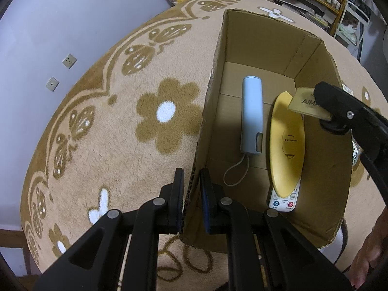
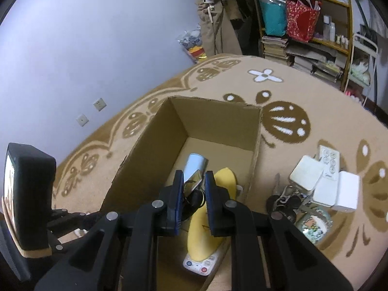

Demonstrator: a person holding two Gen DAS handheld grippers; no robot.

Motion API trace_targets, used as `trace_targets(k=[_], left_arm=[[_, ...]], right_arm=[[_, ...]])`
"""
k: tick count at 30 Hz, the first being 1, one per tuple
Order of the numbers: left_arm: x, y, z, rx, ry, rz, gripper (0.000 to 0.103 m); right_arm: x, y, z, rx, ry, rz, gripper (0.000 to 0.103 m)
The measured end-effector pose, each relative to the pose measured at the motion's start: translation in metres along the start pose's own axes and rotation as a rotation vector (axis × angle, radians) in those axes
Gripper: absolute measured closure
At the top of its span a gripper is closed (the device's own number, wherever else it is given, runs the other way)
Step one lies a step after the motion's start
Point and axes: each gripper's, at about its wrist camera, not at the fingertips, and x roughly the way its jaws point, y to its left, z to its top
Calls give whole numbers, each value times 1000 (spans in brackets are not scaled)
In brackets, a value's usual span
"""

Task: Organize rigid objects
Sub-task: 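Lift the keys with the right tool and carry them over the box, then lower the keys onto the yellow lid and open the right tool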

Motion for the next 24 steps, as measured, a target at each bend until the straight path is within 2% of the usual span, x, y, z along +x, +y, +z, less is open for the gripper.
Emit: trace_targets(k=[9,14,20,22,24], left_arm=[[0,-1,0,-7,2,8,91],[0,-3,0,1,0,17,91],[0,-3,0,-1,1,14,91],[0,-3,0,2,0,16,91],[-1,-2,0,-9,2,8,91]], right_arm=[[4,-5,-2,7,2,-2,84],[4,-7,-2,8,1,-40,84],[-8,-14,3,24,-16,-34,83],[-14,-15,5,18,-28,-39,75],[-23,-17,7,11,-54,-58,56]])
